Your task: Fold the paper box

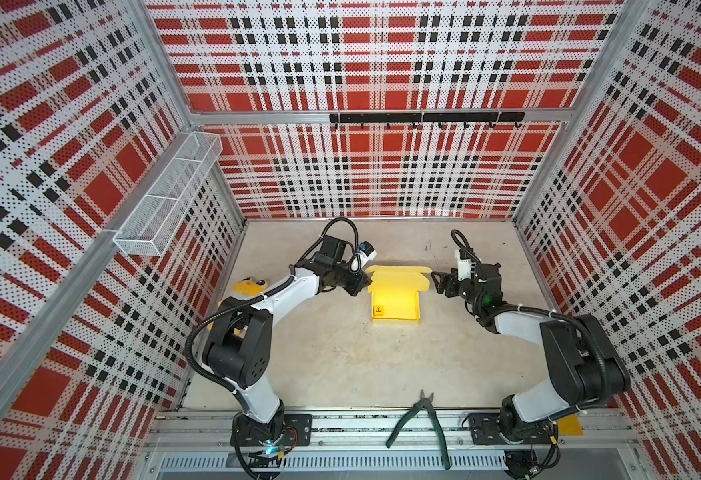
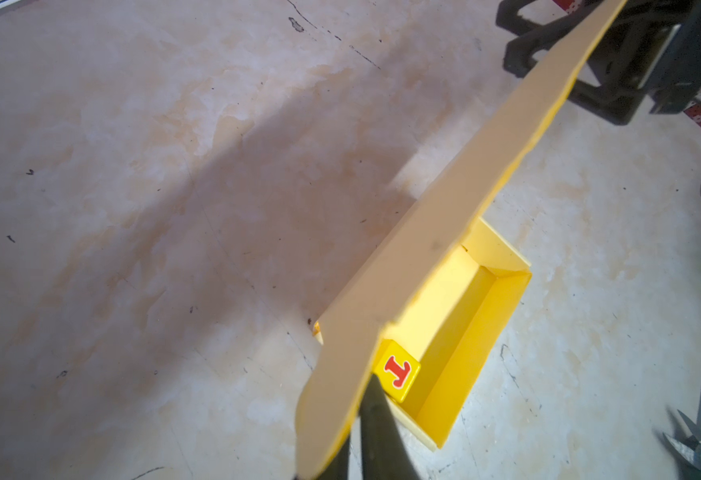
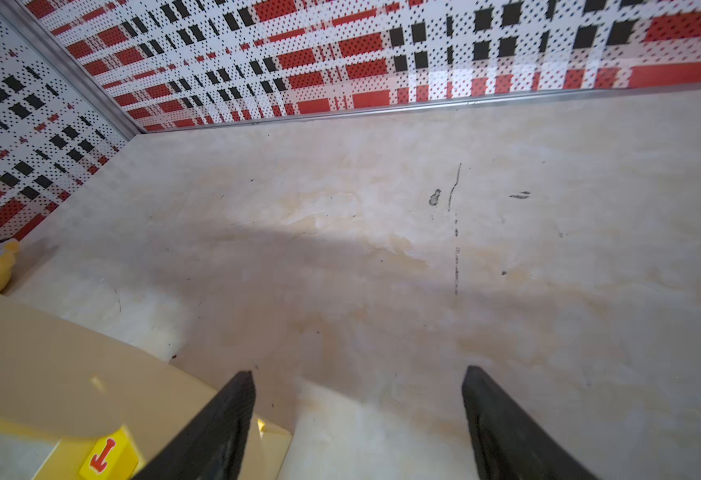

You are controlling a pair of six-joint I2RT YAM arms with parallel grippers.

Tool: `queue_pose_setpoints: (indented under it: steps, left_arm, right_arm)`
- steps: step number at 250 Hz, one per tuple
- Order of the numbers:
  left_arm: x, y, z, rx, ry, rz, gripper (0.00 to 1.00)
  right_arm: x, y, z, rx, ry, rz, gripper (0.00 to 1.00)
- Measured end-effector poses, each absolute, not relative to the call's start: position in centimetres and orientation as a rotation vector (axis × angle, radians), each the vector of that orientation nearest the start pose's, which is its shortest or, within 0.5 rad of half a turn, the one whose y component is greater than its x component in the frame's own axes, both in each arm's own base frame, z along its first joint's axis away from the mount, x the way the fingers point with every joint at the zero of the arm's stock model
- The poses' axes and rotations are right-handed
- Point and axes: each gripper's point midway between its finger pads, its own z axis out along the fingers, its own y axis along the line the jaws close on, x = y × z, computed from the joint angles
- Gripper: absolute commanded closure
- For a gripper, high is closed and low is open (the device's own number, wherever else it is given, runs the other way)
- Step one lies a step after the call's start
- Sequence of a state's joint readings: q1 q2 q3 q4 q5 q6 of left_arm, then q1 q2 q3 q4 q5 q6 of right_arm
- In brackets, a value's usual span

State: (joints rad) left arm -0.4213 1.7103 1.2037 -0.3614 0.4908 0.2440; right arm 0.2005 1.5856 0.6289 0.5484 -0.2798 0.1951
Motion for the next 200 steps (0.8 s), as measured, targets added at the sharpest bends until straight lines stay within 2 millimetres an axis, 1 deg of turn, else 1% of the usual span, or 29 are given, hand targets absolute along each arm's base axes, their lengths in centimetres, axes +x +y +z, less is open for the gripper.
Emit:
queue_pose_setpoints:
  steps: [21, 48, 72, 133, 170, 200]
  left_arm:
    - [37.3, -25.8, 13.6, 0.999, 2.198, -0.677, 0.96]
    - [37.3, -25.7, 13.5, 0.997, 2.203, -0.67, 0.97]
    - [37.4, -25.6, 13.4, 0.992, 2.209, -0.667, 0.97]
    - [38.4, -25.5, 13.4, 0.972, 2.217, -0.668, 0.97]
    - [38.3, -25.5, 13.4, 0.974, 2.221, -0.672, 0.97]
    - [38.5, -25.6, 13.4, 0.974, 2.222, -0.673, 0.97]
  right_arm:
    - [41.1, 14.4, 11.1, -0.212, 2.0, 0.584, 0.2]
    - [39.9, 15.7, 11.3, -0.253, 1.988, 0.634, 0.2]
    - [38.4, 16.6, 11.5, -0.286, 1.98, 0.672, 0.2]
    - [35.1, 17.6, 12.3, -0.326, 1.954, 0.717, 0.2]
    - [33.1, 18.8, 11.5, -0.372, 1.958, 0.75, 0.21]
    - [31.8, 19.4, 10.8, -0.396, 1.95, 0.781, 0.22]
